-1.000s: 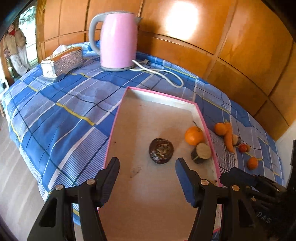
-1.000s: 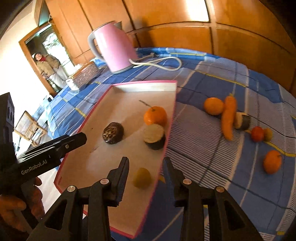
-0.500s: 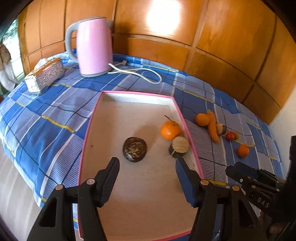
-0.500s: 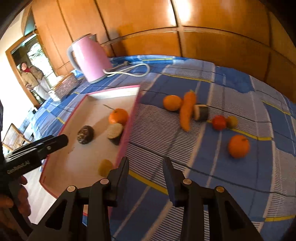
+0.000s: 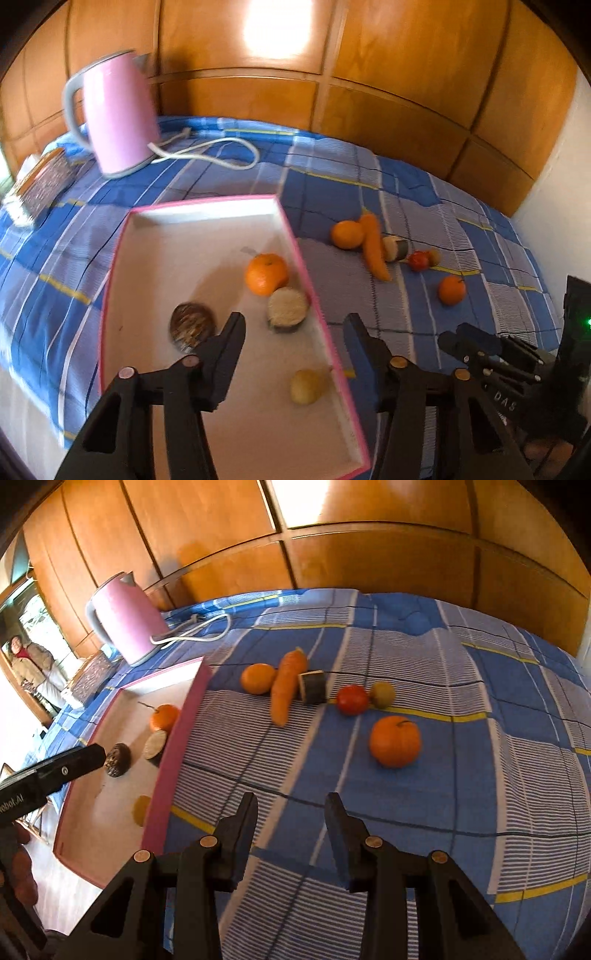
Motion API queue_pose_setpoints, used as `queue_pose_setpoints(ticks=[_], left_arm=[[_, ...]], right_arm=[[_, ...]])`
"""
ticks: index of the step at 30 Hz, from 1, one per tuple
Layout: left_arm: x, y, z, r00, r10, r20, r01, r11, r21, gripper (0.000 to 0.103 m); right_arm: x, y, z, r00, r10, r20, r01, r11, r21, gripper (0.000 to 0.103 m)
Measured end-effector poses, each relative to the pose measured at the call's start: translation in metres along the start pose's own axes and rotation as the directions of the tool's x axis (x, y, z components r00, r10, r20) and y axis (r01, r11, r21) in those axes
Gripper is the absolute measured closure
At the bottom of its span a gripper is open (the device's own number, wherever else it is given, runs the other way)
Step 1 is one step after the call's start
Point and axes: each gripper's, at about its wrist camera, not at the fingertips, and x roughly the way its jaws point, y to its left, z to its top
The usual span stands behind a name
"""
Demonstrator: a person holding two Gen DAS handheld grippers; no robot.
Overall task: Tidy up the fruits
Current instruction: 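Reach the left gripper to another mandarin orange and grasp it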
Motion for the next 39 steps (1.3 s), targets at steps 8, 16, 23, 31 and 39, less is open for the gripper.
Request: queue_pose_setpoints(ticks=[8, 16, 23, 31, 39], left_arm=[[0.028, -0.018, 0.033, 0.997, -0.067, -0.048, 0.068, 0.998, 0.018, 0.053], [0.062, -0.04, 0.059, 0.993, -0.087, -0.079, 0.095, 0.991, 0.091, 0.077], [0.102, -0.048, 0.076, 0.984, -0.1, -0.145, 0.113, 0.99, 0.083, 0.06], [0.131, -0.047, 0.089, 0.986, -0.081, -0.145, 0.085, 0.996, 0.026, 0.053], [0.157, -0.05, 0.094, 0.986, -0.058, -0.154, 0.064, 0.997, 0.032, 0.053]], right_arm=[[-0.003, -0.007, -0.002, 1.0, -0.021, 0.011, 0.021, 1.0, -0.009, 0.065], [0.0, -0.006, -0.004, 1.0, -0.013, 0.0, 0.013, 0.999, -0.04, 0.065], [0.001, -0.01, -0.005, 1.0, -0.01, -0.002, 0.01, 0.998, -0.057, 0.065], [0.006, -0.012, -0.007, 1.0, 0.008, -0.021, -0.009, 0.998, -0.069, 0.065], [0.012, -0.017, -0.008, 1.0, 0.01, -0.027, -0.012, 0.998, -0.062, 0.065]])
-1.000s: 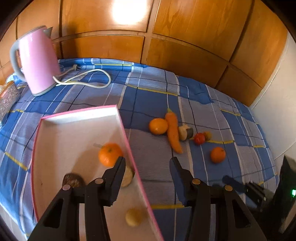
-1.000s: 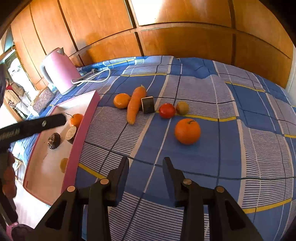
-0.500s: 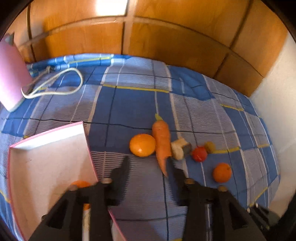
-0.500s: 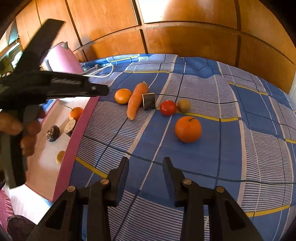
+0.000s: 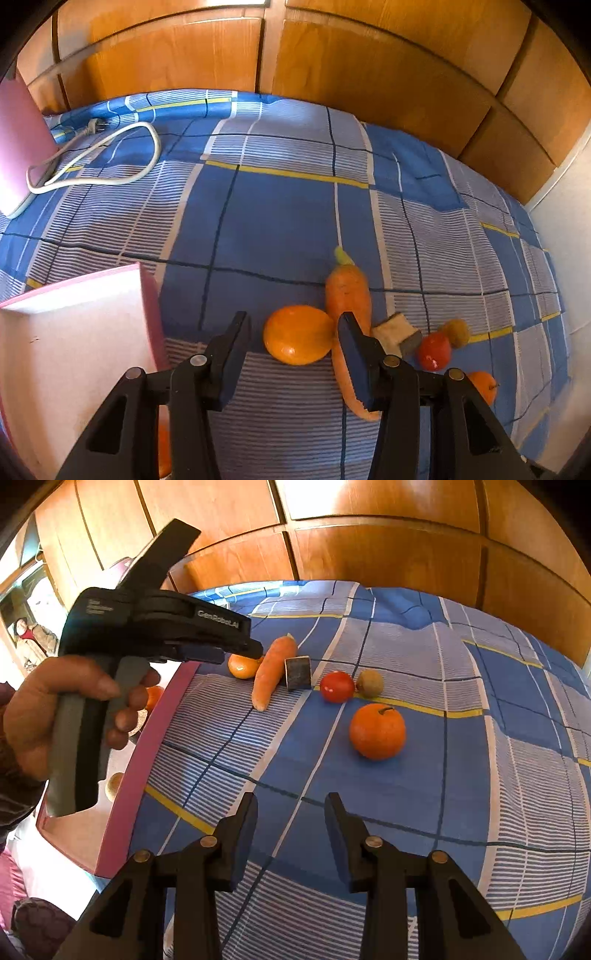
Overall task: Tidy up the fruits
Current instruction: 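Reach the left gripper to another mandarin orange and grasp it, then place the mandarin in the tray with left gripper while right grasps a yellow fruit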
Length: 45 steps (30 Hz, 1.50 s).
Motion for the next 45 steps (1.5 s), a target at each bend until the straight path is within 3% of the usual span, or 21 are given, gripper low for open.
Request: queue_pose_setpoints(ticks=[3, 9, 13, 17, 18, 21, 29, 34, 39, 43, 45], left_arm=[[0.003, 0.002, 0.001, 0.999, -0.039, 0.003, 0.039, 0.999, -0.021, 0.056], [0.007, 0.003, 0.002, 0.997, -0.075, 0.008, 0.076, 0.995, -0.064, 0.045], [0.009, 0.002, 0.002, 0.994, -0.107, 0.005, 0.107, 0.989, -0.099, 0.045], [0.007, -0.006, -0.002, 0.993, -0.119, 0.012, 0.12, 0.99, -0.07, 0.056], [0.006, -0.006, -0.004, 0.993, -0.118, 0.012, 0.118, 0.99, -0.075, 0.063], [0.008, 0.004, -0.008, 0.989, -0.151, 0.004, 0.15, 0.983, -0.108, 0.065], [-0.008, -0.006, -0.033, 0.99, -0.142, -0.019, 0.14, 0.989, -0.051, 0.065], [-0.023, -0.026, -0.059, 0.995, -0.092, -0.042, 0.093, 0.995, 0.029, 0.065], [-0.033, -0.044, -0.085, 1.0, -0.019, 0.021, 0.016, 0.991, 0.129, 0.064], [-0.026, -0.042, -0.081, 1.0, -0.023, 0.019, 0.021, 0.995, 0.096, 0.063], [-0.016, -0.042, -0.08, 0.999, -0.027, -0.028, 0.029, 0.997, 0.068, 0.064]], right_arm=[[0.003, -0.002, 0.0, 1.0, 0.005, -0.004, -0.005, 1.0, 0.01, 0.065], [0.008, -0.002, 0.0, 1.0, 0.004, -0.013, -0.004, 1.0, 0.003, 0.065], [0.009, -0.001, 0.0, 1.0, 0.003, -0.016, -0.003, 1.0, 0.001, 0.065], [0.008, -0.001, -0.001, 1.0, 0.004, -0.019, -0.004, 1.0, 0.002, 0.065], [0.008, -0.001, -0.001, 1.0, 0.005, -0.02, -0.004, 1.0, 0.002, 0.065], [0.007, -0.001, -0.001, 1.0, 0.005, -0.017, -0.005, 1.0, 0.006, 0.065], [0.004, -0.001, 0.0, 1.0, 0.008, -0.005, -0.008, 1.0, 0.007, 0.065], [0.0, -0.002, -0.002, 1.0, 0.003, 0.0, -0.003, 1.0, 0.007, 0.065], [-0.01, -0.012, -0.004, 1.0, -0.02, 0.016, 0.019, 0.999, 0.026, 0.065], [-0.018, -0.025, -0.005, 0.999, -0.038, 0.026, 0.037, 0.998, 0.06, 0.065], [-0.022, -0.03, -0.005, 0.999, -0.043, 0.031, 0.041, 0.997, 0.071, 0.065]])
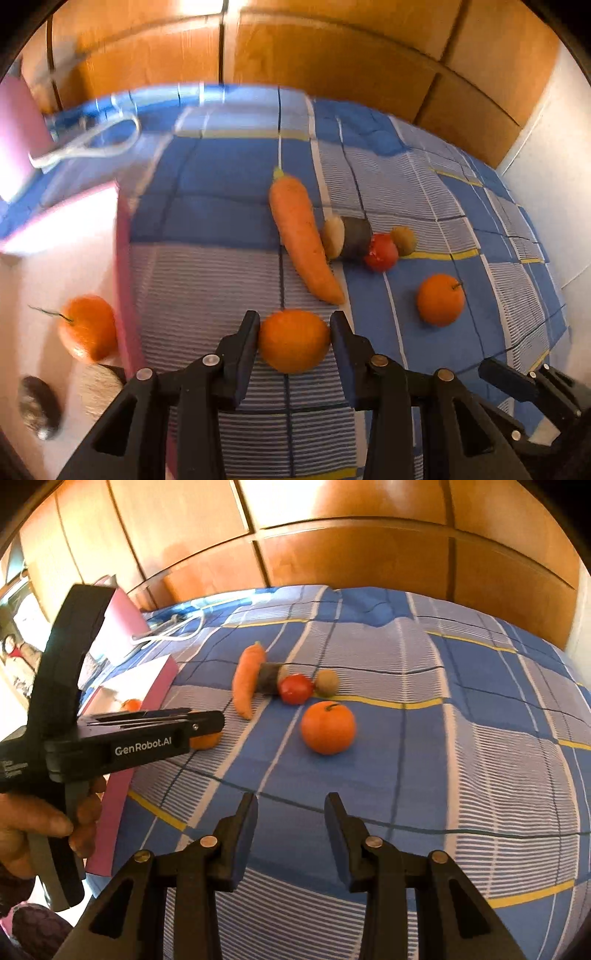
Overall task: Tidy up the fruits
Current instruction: 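Place the mandarin in the tray with left gripper while right grasps a yellow fruit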
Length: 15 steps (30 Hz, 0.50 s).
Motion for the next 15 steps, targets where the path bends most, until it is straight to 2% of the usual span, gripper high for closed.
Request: queue_pose_setpoints(ticks=[2, 4, 7, 9, 15], left_arm=[[-0.001, -0.005, -0.002, 0.999, 0.027, 0.016, -0.028, 0.999, 0.017, 0.065], [-0.004, -0.006, -0.004, 1.0, -0.002, 0.004, 0.002, 1.0, 0.012, 0.066], [-0.008, -0.009, -0.008, 1.0, 0.007, 0.006, -0.008, 1.0, 0.03, 0.066], [-0.012, -0.007, -0.01, 1.0, -0.012, -0.001, 0.012, 1.0, 0.025, 0.066], [-0.038, -0.008, -0.021, 0.998, -0.04, 0.038, 0.039, 0.999, 0.021, 0.066]], right_arm=[[-0.003, -0.003, 0.0, 1.0, -0.007, 0.006, 0.007, 1.0, 0.003, 0.065], [-0.006, -0.006, 0.001, 1.0, -0.011, 0.015, 0.011, 1.0, 0.01, 0.065], [-0.006, -0.009, 0.002, 1.0, -0.011, 0.018, 0.011, 1.0, 0.019, 0.065], [-0.006, -0.012, 0.002, 1.0, -0.005, 0.02, 0.004, 0.999, 0.033, 0.065], [-0.006, -0.018, 0.01, 0.999, -0.012, 0.032, 0.01, 0.998, 0.057, 0.065]])
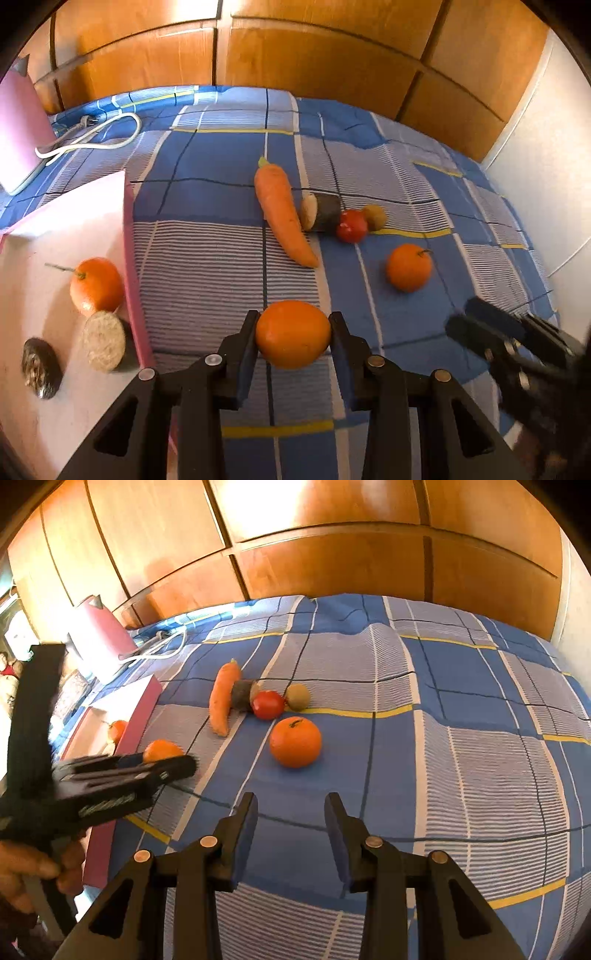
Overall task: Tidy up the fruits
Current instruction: 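Place the mandarin in the tray with left gripper while right grasps a yellow fruit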
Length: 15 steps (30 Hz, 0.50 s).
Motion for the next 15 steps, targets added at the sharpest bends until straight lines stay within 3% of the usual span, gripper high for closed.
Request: queue_pose_setpoints(ticks=[8, 15], left_arm=[[-0.024, 0.002, -0.012, 0.999, -0.031, 0.036, 0.031, 0.999, -0.017, 0.066], [-0.039, 0.008, -0.016, 0.997, -0.037, 0.065, 0.039, 0.999, -0.025, 0.066]], right_arm=[[0.011, 0.001, 0.04, 0.998, 0.006, 0.058, -0.006, 1.0, 0.013, 0.074], [0.049, 0.003, 0.072, 1.0, -0.009, 0.022, 0.008, 1.0, 0.025, 0.075]])
